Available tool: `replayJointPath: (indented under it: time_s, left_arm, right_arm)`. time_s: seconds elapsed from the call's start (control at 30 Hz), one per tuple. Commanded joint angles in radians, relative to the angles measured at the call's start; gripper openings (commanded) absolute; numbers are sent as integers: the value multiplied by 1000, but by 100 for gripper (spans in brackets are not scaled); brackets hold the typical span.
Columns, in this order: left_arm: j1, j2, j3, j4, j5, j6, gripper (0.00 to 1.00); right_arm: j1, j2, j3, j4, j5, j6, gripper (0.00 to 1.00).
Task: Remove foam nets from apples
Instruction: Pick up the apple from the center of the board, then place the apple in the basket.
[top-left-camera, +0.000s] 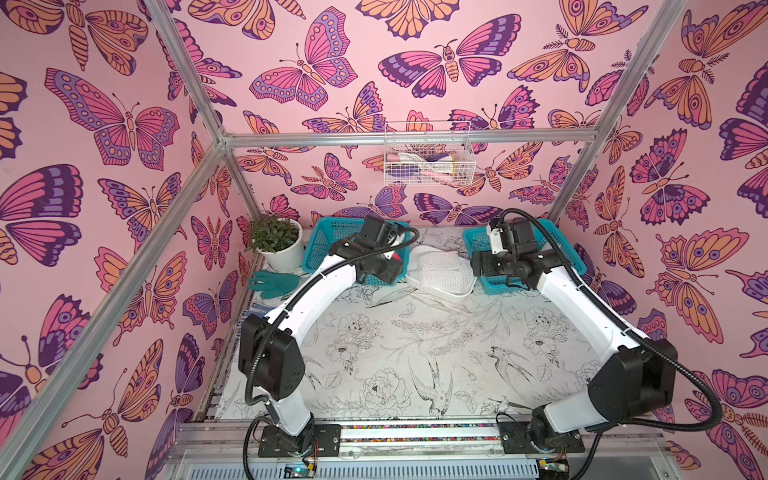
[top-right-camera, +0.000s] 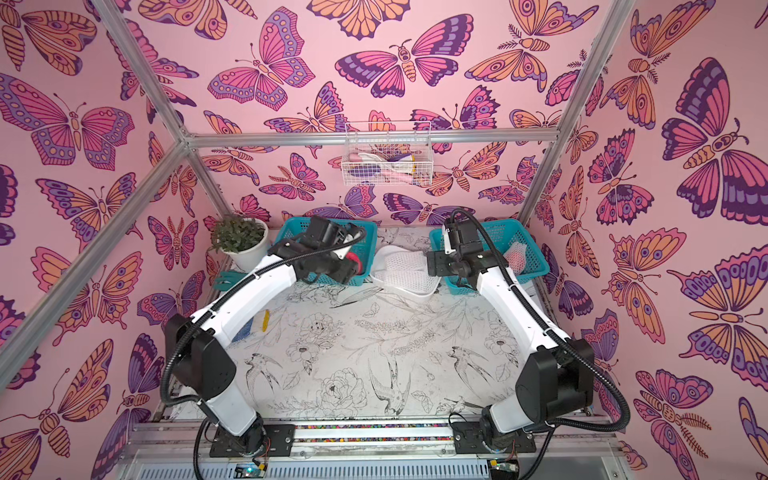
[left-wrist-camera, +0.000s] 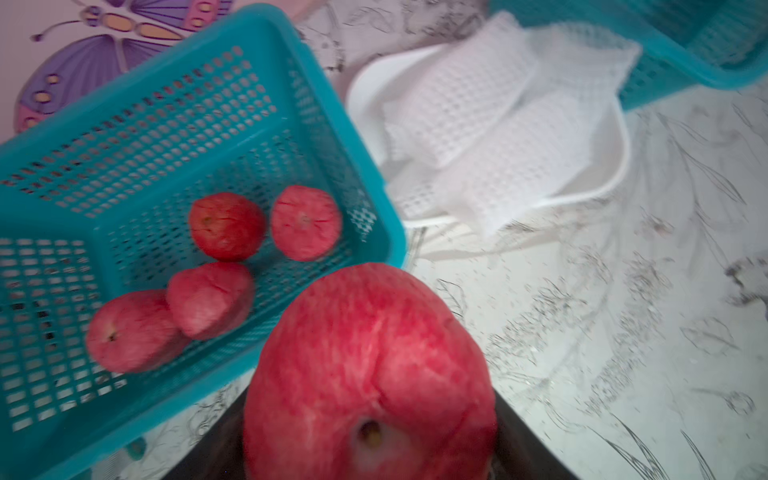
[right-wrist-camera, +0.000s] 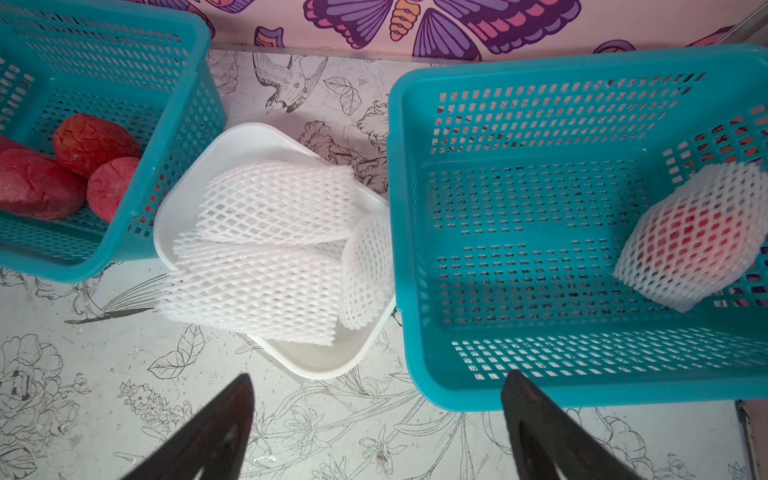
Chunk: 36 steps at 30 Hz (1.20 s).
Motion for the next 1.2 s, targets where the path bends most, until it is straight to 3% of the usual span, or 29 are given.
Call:
replayJointPath:
  time_s: [0.0,0.27,0.47,0.83,1.17]
  left_arm:
    - [87,123,74,-51,-32,-29,56]
    - [231,352,265,-9,-93,-67,55]
    - [307,456,344,20,-74,-62,55]
    - [331,612,510,11,-35,-17,56]
    - [335,748,663,-114,-30,-26,58]
  right_arm:
    - [-10,-21,-16,-2,-15,17,93]
    - [-36,-15,9,-5,22,-50,93]
    - [-45,6,22,16,38,-48,93]
    - [-49,125,93,-4,31,-42,93]
    - [-51,171,115,1,26,-43,93]
